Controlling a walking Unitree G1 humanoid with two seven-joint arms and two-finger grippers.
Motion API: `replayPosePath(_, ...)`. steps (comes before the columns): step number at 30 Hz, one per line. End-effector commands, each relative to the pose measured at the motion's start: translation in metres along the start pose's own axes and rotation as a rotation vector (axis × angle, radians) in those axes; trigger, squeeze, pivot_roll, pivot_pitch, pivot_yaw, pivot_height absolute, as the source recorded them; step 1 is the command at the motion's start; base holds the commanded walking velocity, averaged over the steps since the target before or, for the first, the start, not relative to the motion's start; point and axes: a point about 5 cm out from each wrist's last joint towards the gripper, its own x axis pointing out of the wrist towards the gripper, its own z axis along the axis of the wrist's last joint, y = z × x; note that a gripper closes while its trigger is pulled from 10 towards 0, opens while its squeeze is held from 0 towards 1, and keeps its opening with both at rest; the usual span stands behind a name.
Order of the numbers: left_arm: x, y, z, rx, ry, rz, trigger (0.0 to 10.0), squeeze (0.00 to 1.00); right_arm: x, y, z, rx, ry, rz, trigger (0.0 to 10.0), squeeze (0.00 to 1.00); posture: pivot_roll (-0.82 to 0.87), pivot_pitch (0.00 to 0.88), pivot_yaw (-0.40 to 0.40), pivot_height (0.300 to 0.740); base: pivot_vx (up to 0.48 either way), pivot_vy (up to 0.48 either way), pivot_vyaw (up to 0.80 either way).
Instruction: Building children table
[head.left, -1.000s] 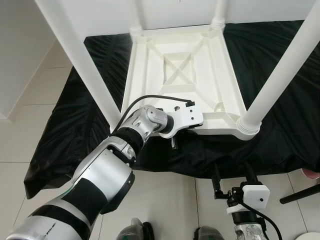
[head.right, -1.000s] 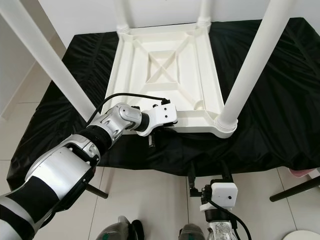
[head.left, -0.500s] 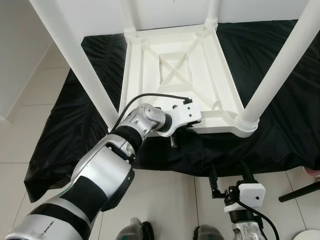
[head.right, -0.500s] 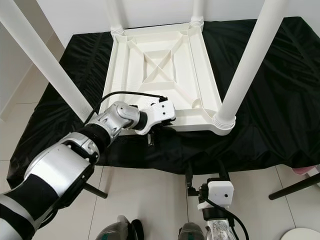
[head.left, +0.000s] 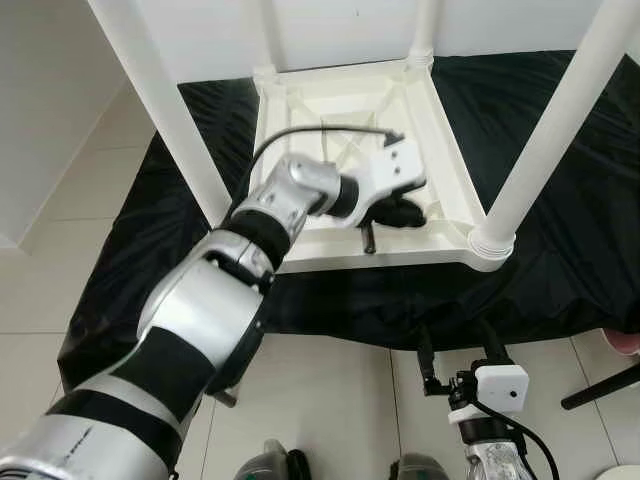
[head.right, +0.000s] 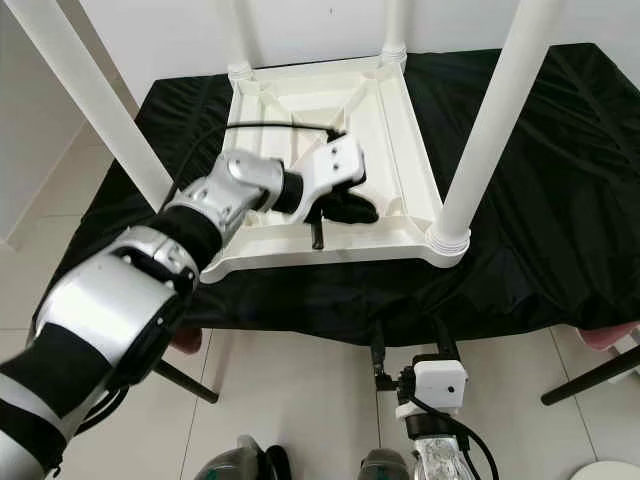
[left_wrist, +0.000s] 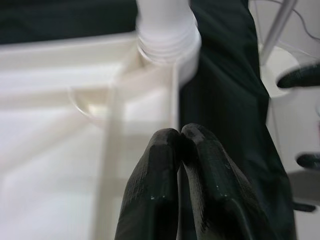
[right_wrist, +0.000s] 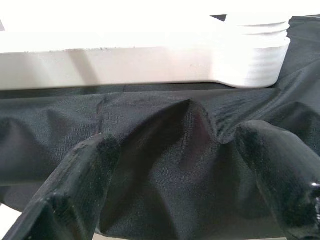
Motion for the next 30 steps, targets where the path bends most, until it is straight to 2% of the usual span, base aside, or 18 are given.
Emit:
replayPosePath(1, 0.001, -0.006, -0.01, -0.014, 0.039, -0.041, 10.0, 0.21, -0.002, 0.003, -0.003, 0.009, 0.01, 0.0, 10.0, 0.0, -0.17, 0.076, 0.154, 0.74, 0.0, 0.0, 0.0)
replayPosePath(3, 0.003, -0.008, -0.012, -0.017, 0.046, -0.048, 10.0, 0.21, -0.002, 0.002, -0.003, 0.009, 0.01, 0.0, 10.0, 0.0, -0.17, 0.077, 0.154, 0.74, 0.0, 0.0, 0.0)
replayPosePath(4, 0.004, -0.01, -0.014, -0.039, 0.045, -0.058, 10.0, 1.0, -0.002, 0.003, -0.003, 0.008, 0.011, 0.0, 10.0, 0.0, -0.17, 0.077, 0.154, 0.74, 0.0, 0.0, 0.0)
replayPosePath(8, 0.008, -0.015, -0.019, -0.032, 0.068, -0.061, 10.0, 1.0, -0.003, 0.003, -0.002, 0.007, 0.012, 0.002, 10.0, 0.0, -0.17, 0.086, 0.152, 0.74, 0.0, 0.0, 0.0)
replayPosePath(9, 0.009, -0.015, -0.02, -0.029, 0.074, -0.057, 10.0, 0.68, -0.003, 0.002, -0.002, 0.006, 0.013, 0.002, 10.0, 0.0, -0.17, 0.088, 0.151, 0.74, 0.0, 0.0, 0.0)
replayPosePath(10, 0.01, -0.016, -0.021, -0.033, 0.087, -0.045, 10.0, 0.0, -0.003, 0.002, -0.002, 0.005, 0.014, 0.002, 10.0, 0.0, -0.16, 0.093, 0.15, 0.74, 0.0, 0.0, 0.0)
replayPosePath(16, 0.013, -0.015, -0.024, -0.04, 0.118, 0.007, 10.0, 0.0, -0.003, 0.001, -0.002, 0.003, 0.015, 0.001, 10.0, 0.0, -0.16, 0.097, 0.149, 0.74, 0.0, 0.0, 0.0)
replayPosePath(22, 0.017, -0.015, -0.023, -0.082, 0.125, 0.044, 10.0, 0.0, -0.003, 0.001, -0.002, 0.004, 0.015, -0.001, 10.0, 0.0, -0.16, 0.098, 0.148, 0.74, 0.0, 0.0, 0.0)
replayPosePath(30, 0.018, -0.01, -0.015, -0.098, 0.089, 0.073, 10.0, 0.0, -0.002, 0.001, -0.002, 0.002, 0.013, -0.003, 10.0, 0.0, -0.16, 0.098, 0.149, 0.74, 0.0, 0.0, 0.0)
